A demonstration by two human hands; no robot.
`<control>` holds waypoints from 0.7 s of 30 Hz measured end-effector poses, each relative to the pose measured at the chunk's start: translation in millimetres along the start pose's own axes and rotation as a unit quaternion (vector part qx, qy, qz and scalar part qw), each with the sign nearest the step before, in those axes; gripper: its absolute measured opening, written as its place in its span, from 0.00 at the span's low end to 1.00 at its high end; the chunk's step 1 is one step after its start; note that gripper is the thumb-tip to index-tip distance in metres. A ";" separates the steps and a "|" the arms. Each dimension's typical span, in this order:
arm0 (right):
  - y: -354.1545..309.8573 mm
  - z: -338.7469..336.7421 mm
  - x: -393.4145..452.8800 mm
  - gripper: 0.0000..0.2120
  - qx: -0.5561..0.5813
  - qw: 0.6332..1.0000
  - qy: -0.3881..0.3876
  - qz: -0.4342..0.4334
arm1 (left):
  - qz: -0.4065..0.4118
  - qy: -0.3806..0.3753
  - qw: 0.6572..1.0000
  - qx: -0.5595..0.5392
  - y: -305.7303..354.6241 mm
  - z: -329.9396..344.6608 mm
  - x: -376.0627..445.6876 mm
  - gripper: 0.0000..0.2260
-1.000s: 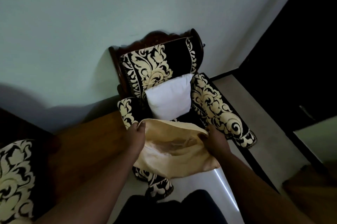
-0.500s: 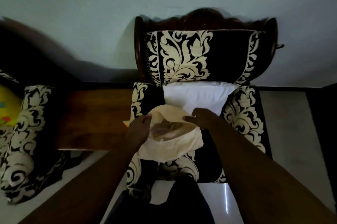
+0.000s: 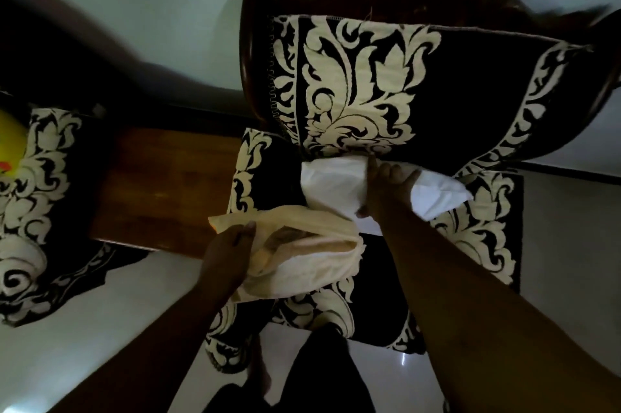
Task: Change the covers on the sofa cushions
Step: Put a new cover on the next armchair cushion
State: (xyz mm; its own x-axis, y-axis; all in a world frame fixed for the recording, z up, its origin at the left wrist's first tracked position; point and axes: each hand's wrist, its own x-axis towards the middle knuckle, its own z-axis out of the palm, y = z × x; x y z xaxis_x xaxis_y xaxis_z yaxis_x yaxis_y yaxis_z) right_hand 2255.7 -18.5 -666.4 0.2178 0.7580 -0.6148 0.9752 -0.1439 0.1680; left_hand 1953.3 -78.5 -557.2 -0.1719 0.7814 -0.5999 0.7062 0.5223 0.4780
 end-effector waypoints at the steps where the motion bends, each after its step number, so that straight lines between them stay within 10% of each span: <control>1: -4.3 5.2 -4.8 0.65 -0.012 1.000 0.001 0.005 | -0.003 -0.002 1.000 -0.006 -4.0 -0.7 0.2 0.19; 6: -20.0 12.3 -38.8 0.27 0.055 0.997 0.030 -0.040 | 0.023 -0.014 1.000 0.011 -29.2 -10.2 2.2 0.19; 21: -30.6 -31.2 -409.3 0.31 0.376 0.860 0.309 0.154 | 0.192 -0.066 0.978 -0.048 -39.4 -129.0 -54.9 0.19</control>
State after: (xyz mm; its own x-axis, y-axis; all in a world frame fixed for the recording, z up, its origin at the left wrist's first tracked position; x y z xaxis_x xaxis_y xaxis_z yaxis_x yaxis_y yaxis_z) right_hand 2135.6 -304.5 -395.9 0.6339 0.7707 -0.0647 0.6755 -0.5925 -0.4389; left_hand 1846.4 -98.0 -460.3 0.1879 0.8781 -0.4399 0.6330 0.2342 0.7379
